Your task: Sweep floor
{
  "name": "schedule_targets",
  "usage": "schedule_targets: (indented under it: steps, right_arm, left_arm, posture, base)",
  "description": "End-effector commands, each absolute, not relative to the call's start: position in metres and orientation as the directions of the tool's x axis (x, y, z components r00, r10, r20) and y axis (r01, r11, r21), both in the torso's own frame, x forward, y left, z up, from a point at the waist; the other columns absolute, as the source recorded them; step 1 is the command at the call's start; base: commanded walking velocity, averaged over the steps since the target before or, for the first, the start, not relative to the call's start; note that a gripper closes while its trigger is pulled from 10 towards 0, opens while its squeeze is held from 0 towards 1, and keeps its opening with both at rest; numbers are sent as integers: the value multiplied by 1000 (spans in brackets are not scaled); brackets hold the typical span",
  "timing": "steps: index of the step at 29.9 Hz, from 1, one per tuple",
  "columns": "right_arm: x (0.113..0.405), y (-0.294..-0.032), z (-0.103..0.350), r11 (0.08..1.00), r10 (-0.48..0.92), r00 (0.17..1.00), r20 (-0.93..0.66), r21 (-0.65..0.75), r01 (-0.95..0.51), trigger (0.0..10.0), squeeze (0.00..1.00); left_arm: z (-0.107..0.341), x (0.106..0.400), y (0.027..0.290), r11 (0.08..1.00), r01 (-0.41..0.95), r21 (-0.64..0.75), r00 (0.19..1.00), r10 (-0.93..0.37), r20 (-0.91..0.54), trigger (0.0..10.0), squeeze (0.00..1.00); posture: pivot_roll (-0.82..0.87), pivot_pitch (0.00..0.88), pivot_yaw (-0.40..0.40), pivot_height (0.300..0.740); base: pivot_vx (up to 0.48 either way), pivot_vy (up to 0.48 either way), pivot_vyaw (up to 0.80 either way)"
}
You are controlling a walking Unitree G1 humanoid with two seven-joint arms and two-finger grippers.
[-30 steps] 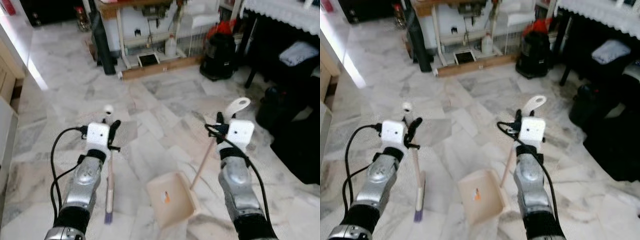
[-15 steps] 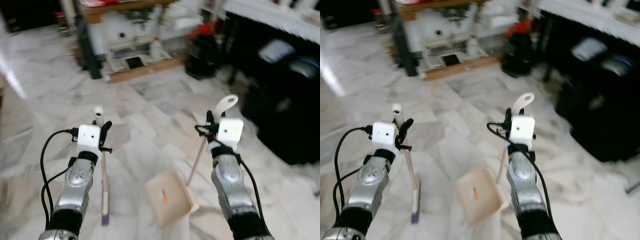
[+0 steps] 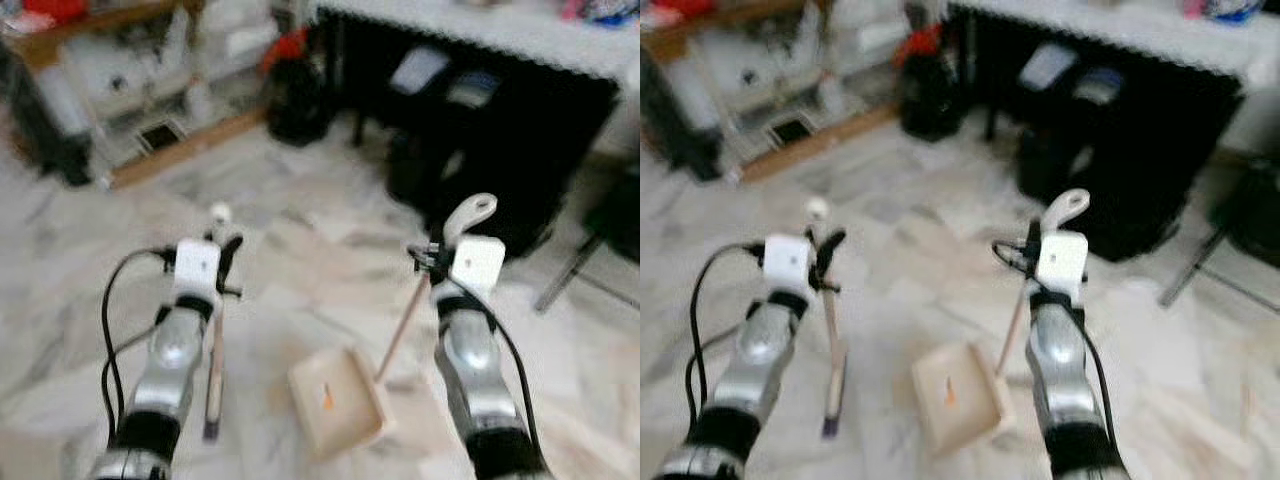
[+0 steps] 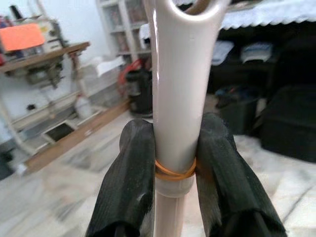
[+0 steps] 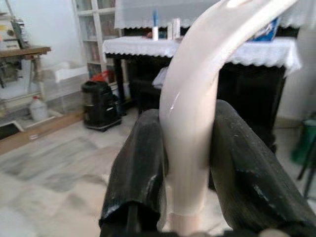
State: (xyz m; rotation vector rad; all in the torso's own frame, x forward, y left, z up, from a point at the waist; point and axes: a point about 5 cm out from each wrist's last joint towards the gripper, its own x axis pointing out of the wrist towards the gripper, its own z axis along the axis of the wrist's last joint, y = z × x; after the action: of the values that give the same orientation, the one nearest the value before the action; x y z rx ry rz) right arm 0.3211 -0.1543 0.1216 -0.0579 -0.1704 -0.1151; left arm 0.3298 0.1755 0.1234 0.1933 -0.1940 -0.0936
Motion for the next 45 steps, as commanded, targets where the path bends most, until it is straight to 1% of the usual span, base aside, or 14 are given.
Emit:
schedule_targets:
  steps: [1, 28, 41, 45]
  right_arm:
    - [323, -148, 132, 994, -90, 972, 219, -47, 102, 10000, 0]
    - [323, -149, 132, 994, -90, 972, 217, -47, 103, 10000, 0]
    - [322, -148, 133, 994, -80, 970, 231, -54, 95, 10000, 0]
    - [321, -149, 133, 993, -86, 968, 234, -53, 101, 10000, 0]
  left_arm:
    - [127, 329, 181, 976, 58, 211, 974, -102, 203, 10000, 0]
    - [127, 327, 182, 974, 58, 217, 973, -104, 206, 10000, 0]
    - [127, 326, 182, 976, 59, 209, 973, -104, 208, 10000, 0]
    - [124, 325, 181, 975, 67, 214, 975, -110, 195, 10000, 0]
  posture:
    - [-57, 27, 30, 740]
    - [-54, 38, 24, 740]
    - [-53, 47, 18, 740]
    - [-86, 42, 26, 740]
  base:
    - [0, 0, -763]
    - [0, 0, -763]
    - [0, 0, -36]
    - [0, 0, 0]
